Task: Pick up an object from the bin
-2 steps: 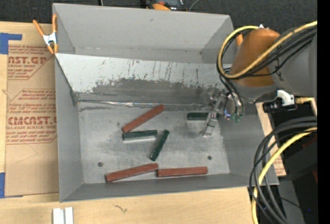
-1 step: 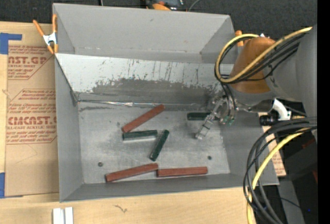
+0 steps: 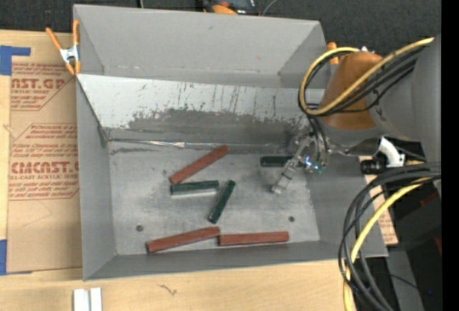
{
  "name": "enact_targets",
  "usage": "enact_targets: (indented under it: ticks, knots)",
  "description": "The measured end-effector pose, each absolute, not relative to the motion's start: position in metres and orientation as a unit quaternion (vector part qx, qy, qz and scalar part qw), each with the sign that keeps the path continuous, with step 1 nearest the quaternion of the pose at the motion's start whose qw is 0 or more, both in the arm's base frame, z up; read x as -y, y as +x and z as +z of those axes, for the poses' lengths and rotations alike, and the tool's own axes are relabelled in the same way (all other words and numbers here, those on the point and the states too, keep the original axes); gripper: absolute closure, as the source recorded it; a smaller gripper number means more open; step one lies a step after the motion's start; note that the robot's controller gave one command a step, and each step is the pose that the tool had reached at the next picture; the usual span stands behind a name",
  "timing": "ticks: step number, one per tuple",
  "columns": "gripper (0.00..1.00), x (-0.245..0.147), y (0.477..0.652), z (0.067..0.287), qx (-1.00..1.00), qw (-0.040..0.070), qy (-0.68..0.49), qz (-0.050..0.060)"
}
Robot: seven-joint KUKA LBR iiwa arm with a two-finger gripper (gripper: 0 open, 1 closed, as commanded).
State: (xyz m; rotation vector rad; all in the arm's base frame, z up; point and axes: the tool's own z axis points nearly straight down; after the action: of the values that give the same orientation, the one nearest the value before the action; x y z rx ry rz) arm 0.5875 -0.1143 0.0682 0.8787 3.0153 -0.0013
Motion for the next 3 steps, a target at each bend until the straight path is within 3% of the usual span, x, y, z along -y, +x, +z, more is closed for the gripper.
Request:
enact_targets:
  ticks: [1,2,3]
  knots:
    - [1.00,0.114,0.588,0.069,-0.960,0.001,0.280,-0.001]
    - [1.00,0.114,0.589,0.083,-0.960,0.002,0.279,0.000]
    - [1.00,0.114,0.590,0.141,-0.960,0.004,0.279,0.001]
